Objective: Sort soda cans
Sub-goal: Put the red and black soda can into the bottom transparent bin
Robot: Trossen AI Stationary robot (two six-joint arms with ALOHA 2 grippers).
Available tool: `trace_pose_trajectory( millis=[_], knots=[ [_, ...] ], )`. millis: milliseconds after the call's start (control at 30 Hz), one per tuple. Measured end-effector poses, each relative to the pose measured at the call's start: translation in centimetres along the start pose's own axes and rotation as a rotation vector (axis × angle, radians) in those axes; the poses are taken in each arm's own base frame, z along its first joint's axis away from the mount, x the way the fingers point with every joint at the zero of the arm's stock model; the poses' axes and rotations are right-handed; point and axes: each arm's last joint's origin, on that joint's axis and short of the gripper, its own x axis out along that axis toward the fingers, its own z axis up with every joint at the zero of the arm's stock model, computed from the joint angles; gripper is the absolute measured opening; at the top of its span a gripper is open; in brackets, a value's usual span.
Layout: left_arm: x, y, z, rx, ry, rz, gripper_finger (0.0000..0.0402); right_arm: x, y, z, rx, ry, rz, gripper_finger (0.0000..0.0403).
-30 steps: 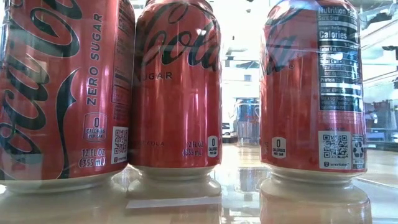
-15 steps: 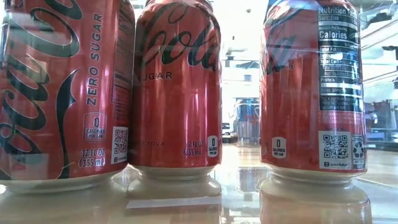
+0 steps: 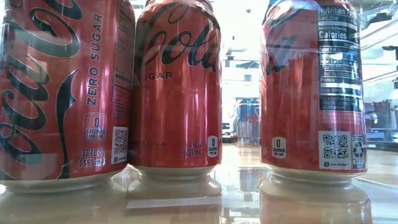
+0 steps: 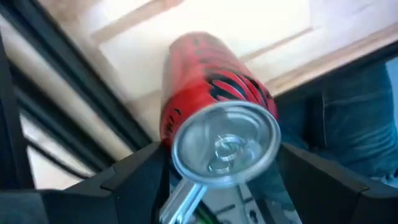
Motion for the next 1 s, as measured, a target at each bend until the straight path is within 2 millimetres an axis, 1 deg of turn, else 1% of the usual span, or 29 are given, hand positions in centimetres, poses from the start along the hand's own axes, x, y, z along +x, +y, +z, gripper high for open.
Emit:
trace_pose_trajectory(
  millis=[233,500,767,1000],
  knots=[
    [0.1,0.0,0.5,0.054,-0.130,-0.040,0.0302,0.1,0.0,0.0,-0.014,0.001,-0.001,0.0064],
    [0.1,-0.1,0.8,0.141,-0.219,-0.079,0.0302,0.1,0.0,0.1,-0.011,0.000,0.001,0.0064],
    [0.0,-0.3,1.2,0.188,-0.231,-0.073,0.0302,0.1,0.0,0.1,-0.010,0.000,0.003,0.0064],
    [0.0,-0.9,1.9,0.230,-0.224,-0.061,0.0303,0.1,0.0,0.1,-0.008,0.002,0.006,0.0064]
  ],
)
